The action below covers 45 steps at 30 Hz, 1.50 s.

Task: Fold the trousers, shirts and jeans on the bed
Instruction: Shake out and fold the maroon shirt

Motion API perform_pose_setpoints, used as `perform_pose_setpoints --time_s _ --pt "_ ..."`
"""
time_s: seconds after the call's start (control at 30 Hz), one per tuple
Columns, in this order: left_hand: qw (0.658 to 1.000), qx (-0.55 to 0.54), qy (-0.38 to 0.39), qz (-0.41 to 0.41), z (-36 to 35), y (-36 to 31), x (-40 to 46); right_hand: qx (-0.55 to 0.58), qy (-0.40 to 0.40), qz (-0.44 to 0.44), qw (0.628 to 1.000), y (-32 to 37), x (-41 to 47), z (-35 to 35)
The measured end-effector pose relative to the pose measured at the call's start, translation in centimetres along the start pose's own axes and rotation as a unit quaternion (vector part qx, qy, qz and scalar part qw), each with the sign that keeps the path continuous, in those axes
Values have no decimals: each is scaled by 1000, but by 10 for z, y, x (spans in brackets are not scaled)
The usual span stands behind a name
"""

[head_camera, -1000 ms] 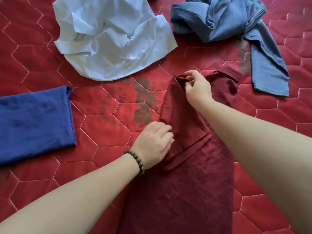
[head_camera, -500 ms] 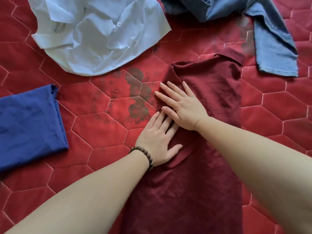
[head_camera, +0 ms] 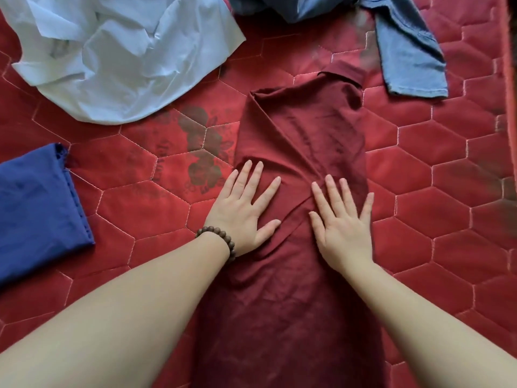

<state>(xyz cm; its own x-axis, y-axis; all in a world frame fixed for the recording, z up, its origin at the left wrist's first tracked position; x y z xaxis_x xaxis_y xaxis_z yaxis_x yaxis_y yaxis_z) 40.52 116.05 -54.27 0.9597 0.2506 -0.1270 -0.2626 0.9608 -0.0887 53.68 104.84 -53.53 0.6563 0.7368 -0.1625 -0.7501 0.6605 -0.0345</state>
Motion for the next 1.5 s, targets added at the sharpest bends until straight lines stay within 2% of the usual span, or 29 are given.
perform_pose_setpoints --time_s 0.07,0.1,0.2,0.27,0.37,0.47,0.63,0.7,0.8,0.87,1.0,1.2,1.27,1.4,1.5 --pt "999 31 25 16 2 -1 0 -3 -5 -97 995 -38 -3 4" --pt "998 42 30 30 5 -2 -1 13 -13 -105 994 -42 -10 7" --pt "998 15 -14 63 23 -18 -16 56 -48 -32 997 -15 -49 16" --pt "999 -14 -44 28 25 -49 -35 67 -50 23 996 11 -80 12" --pt "999 -44 2 -28 3 -101 -71 72 -24 55 996 36 -119 -5" --pt "998 -42 38 3 -14 -115 -105 56 4 18 998 23 -138 -16" --pt "995 -32 42 88 -22 -114 -167 27 17 -97 995 -54 -173 -25" --pt "994 -36 34 96 -22 -135 -183 21 16 -71 997 -51 -202 -26" --pt "998 -42 30 29 -28 -197 -196 16 34 41 998 -6 -256 -37" --pt "998 -46 40 33 -37 -218 -210 15 47 71 996 5 -280 -43" --pt "994 -35 54 92 -48 -214 -259 -5 50 31 998 -48 -306 -52" --pt "995 -36 84 50 -45 -208 -304 -36 79 26 996 -124 -342 -48" --pt "996 -31 67 43 -34 -198 -310 -15 83 37 996 -138 -345 -43" --pt "996 -26 14 89 -14 -166 -314 25 71 6 997 -168 -339 -33" --pt "999 -31 12 43 -14 -171 -305 28 70 38 996 -161 -340 -31"
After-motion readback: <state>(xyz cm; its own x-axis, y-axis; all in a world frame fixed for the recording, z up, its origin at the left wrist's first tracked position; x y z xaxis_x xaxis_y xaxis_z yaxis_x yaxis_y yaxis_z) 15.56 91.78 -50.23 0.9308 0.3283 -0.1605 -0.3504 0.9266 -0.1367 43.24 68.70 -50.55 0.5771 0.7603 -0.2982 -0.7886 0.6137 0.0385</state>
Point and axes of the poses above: each hand's wrist, its own x-axis towards the middle knuckle, its own z-axis out of the back of the hand, y = z × x, the point moved 9 cm from there along x, towards the middle knuckle, and after that the axes turned 15 degrees about -z, right-handed, at the moved point
